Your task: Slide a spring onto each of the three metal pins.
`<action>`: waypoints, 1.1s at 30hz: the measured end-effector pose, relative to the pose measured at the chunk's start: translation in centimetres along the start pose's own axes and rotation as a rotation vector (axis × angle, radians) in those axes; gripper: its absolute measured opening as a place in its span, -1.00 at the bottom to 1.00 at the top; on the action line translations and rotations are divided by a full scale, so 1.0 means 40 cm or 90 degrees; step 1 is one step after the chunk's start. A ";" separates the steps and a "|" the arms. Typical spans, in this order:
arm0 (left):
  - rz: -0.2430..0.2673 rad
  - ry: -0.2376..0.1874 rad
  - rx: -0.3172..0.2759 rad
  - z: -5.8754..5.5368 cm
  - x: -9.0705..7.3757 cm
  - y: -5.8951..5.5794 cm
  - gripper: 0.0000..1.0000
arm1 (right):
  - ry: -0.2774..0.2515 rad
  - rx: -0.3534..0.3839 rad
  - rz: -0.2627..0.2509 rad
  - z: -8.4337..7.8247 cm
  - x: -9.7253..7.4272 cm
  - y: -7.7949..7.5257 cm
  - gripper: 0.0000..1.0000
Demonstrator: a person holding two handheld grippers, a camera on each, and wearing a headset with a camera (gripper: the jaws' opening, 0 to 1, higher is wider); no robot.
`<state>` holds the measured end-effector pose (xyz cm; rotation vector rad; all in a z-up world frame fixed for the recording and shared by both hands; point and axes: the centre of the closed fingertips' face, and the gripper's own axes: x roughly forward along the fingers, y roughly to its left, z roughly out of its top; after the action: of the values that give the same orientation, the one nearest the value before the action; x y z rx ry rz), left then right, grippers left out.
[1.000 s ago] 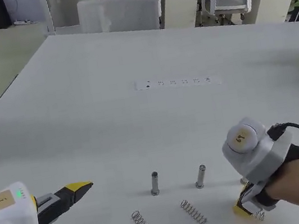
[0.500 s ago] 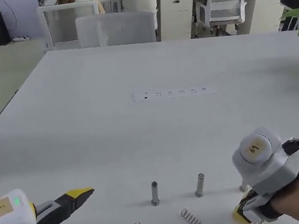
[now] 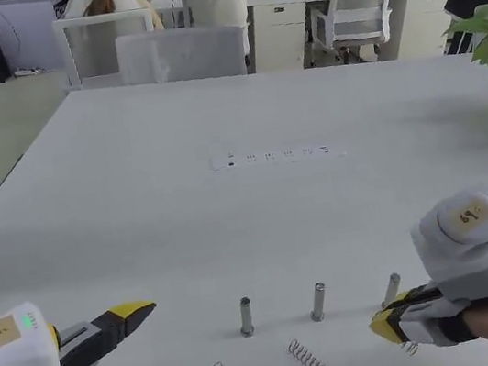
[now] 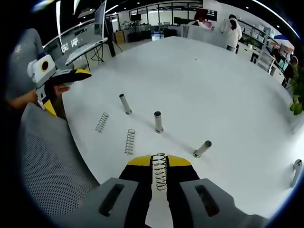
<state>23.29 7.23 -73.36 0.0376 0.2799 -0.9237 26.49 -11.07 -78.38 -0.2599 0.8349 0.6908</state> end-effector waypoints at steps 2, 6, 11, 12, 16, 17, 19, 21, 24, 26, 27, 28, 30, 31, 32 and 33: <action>-0.005 -0.006 -0.006 0.005 0.005 -0.005 0.59 | -0.012 0.002 0.003 0.009 -0.008 0.007 -0.85; -0.017 0.000 0.000 0.006 0.013 -0.014 0.55 | -0.053 0.010 0.016 0.048 -0.028 0.032 -0.85; -0.028 -0.001 -0.003 0.010 0.012 -0.020 0.51 | -0.117 0.009 0.038 0.118 -0.053 0.075 -0.85; -0.031 -0.005 -0.008 0.014 0.012 -0.019 0.49 | -0.121 0.008 0.042 0.128 -0.056 0.081 -0.85; -0.044 -0.015 -0.015 0.035 0.017 -0.025 0.42 | -0.163 0.000 0.058 0.191 -0.076 0.113 -0.85; -0.049 -0.021 -0.018 0.042 0.018 -0.028 0.39 | -0.169 -0.002 0.062 0.203 -0.080 0.119 -0.85; -0.054 -0.028 -0.016 0.057 0.022 -0.033 0.38 | -0.194 -0.011 0.070 0.236 -0.092 0.136 -0.85; -0.066 -0.034 -0.016 0.073 0.026 -0.041 0.34 | -0.209 -0.016 0.077 0.261 -0.102 0.151 -0.85; -0.080 -0.039 -0.011 0.094 0.033 -0.055 0.29 | -0.234 -0.020 0.092 0.295 -0.116 0.177 -0.85; -0.091 -0.047 -0.008 0.111 0.036 -0.064 0.23 | -0.254 -0.018 0.103 0.315 -0.125 0.192 -0.85; -0.095 -0.053 -0.011 0.119 0.036 -0.068 0.21 | -0.256 -0.019 0.112 0.322 -0.130 0.203 -0.85; -0.097 -0.059 -0.010 0.130 0.037 -0.071 0.20 | -0.260 -0.020 0.116 0.328 -0.133 0.210 -0.85; -0.100 -0.076 -0.011 0.154 0.037 -0.078 0.19 | -0.275 -0.025 0.124 0.344 -0.141 0.227 -0.85; -0.102 -0.082 -0.013 0.161 0.037 -0.080 0.18 | -0.281 -0.027 0.130 0.351 -0.145 0.238 -0.85; -0.104 -0.085 -0.015 0.167 0.037 -0.082 0.15 | -0.285 -0.029 0.132 0.355 -0.147 0.243 -0.85; -0.104 -0.087 -0.015 0.172 0.038 -0.083 0.14 | -0.288 -0.033 0.135 0.359 -0.147 0.251 -0.85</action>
<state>23.05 3.00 -66.84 -0.0705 0.1685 -1.0807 25.64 0.54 -64.04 -0.0545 0.4143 0.9286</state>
